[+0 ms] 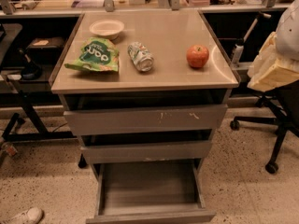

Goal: Close bottom drawer

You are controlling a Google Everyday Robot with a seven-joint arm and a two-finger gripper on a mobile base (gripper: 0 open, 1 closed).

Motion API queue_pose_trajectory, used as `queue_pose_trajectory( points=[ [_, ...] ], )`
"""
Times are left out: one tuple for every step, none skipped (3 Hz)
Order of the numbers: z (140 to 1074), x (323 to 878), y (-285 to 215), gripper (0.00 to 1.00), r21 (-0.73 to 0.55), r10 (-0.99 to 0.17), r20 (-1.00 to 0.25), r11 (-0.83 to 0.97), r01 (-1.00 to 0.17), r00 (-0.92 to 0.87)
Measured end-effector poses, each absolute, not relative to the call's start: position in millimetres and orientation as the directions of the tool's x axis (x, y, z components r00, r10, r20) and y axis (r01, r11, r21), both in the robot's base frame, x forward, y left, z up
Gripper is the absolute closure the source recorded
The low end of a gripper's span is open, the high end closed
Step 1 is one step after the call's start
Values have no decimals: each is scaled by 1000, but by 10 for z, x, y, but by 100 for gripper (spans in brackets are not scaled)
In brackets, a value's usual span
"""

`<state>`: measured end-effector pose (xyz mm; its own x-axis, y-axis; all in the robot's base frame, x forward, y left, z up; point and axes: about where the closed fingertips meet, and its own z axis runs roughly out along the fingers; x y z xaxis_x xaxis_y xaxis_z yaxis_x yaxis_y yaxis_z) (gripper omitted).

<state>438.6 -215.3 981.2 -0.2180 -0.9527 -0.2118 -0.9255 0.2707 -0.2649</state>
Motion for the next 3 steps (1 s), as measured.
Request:
queue_pose_trajectory(
  points=[
    [9812, 4386, -2153, 89, -265, -953, -212, 271, -925, -218],
    [9811, 4385, -2153, 100, -265, -953, -212, 271, -926, -218],
    [9645, 4307, -2151, 100, -238, -948, -219, 283, -929, -232]
  ],
)
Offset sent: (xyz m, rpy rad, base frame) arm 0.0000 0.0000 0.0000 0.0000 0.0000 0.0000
